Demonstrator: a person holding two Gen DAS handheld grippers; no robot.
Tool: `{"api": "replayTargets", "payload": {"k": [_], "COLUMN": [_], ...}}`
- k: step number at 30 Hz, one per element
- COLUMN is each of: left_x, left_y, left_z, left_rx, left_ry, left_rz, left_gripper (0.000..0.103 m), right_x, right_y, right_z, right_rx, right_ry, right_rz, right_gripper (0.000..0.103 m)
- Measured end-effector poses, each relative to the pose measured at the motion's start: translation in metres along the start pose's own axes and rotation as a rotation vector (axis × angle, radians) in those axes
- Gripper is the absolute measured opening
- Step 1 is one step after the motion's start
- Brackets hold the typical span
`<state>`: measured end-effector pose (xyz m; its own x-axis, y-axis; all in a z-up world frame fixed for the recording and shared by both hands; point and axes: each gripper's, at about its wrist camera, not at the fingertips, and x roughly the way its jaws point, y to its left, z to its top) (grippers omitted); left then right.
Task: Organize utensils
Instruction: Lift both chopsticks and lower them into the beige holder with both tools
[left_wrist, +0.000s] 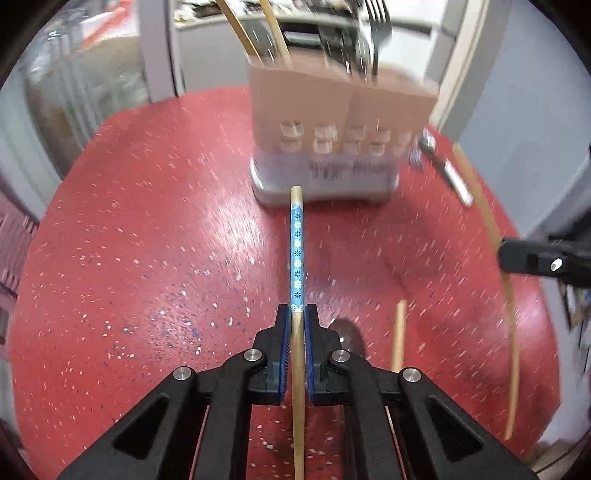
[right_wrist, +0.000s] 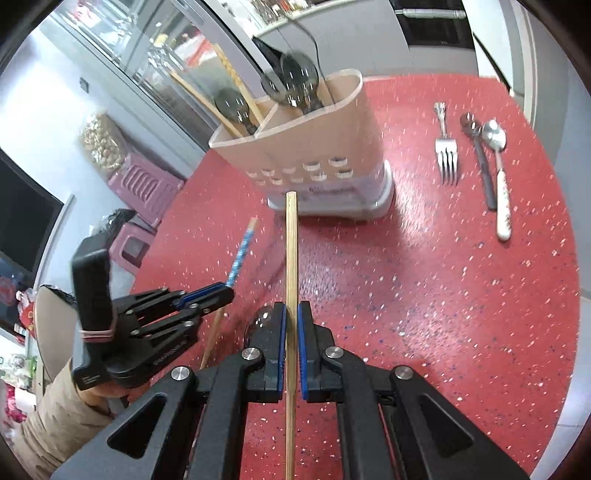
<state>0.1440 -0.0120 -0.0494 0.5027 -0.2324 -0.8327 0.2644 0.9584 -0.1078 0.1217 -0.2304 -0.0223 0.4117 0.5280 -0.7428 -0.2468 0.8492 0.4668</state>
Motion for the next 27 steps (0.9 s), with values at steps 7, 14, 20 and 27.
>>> {"api": "replayTargets", "payload": {"k": [7,14,20,27], "left_x": [-0.048,-0.085,-0.104,-0.119], "left_y": [0.007,0.009,0.012,0.019], "left_z": [0.016,0.041,0.070,0.116], "left_rx": [-0.083,-0.121,-0.149,-0.178], "left_ry": [-0.205,-0.344,-0.449,-0.548], "left_rz": [-0.034,-0.048,-0.041,-0.038], "left_gripper": [0.032,0.032,0.032,0.032], "right_x": [-0.030,-0.050,-0.069,-0.089], "right_y": [0.014,0.030,0.043,0.052], "right_z": [0.001,0.020,0.047,0.092], "right_rx": [-0.071,-0.104,-0.132,-0.146], "right_ry": [-0.126,-0.199,-0.280,-0.395], "right_rz": [0.000,-0.002,-0.014,-0.034], "right_gripper": [0.006,0.006,0.006,0.006]}}
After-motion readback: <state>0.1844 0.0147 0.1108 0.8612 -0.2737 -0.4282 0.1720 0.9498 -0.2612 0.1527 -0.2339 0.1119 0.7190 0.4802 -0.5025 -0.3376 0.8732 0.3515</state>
